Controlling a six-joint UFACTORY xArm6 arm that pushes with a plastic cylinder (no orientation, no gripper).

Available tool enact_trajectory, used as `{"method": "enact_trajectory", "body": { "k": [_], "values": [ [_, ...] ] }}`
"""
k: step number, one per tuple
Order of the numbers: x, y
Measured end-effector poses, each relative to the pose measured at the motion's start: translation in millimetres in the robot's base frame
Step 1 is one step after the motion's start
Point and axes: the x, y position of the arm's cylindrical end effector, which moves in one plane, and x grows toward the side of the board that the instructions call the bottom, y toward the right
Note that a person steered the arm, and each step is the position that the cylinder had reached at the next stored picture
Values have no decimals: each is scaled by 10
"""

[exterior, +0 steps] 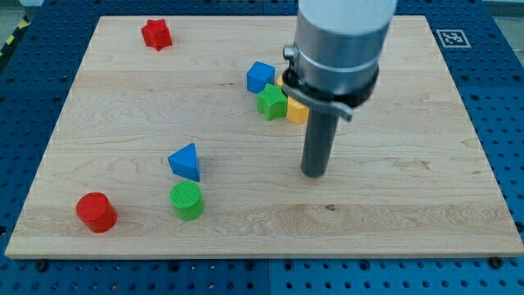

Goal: Push blue triangle into red star

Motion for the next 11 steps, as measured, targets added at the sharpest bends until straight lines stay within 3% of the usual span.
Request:
{"method": "enact_trajectory", "body": {
  "k": [1, 2, 3, 4, 6, 7, 9, 10, 11],
  "values": [
    [194, -686],
    [-81, -1622],
    [-902, -2319],
    [-1442, -2596],
    [-1091, -2650],
    [-1059, -3307],
    [-2190, -3178],
    [-2066, -3320],
    [-1406, -3376]
  ]
}}
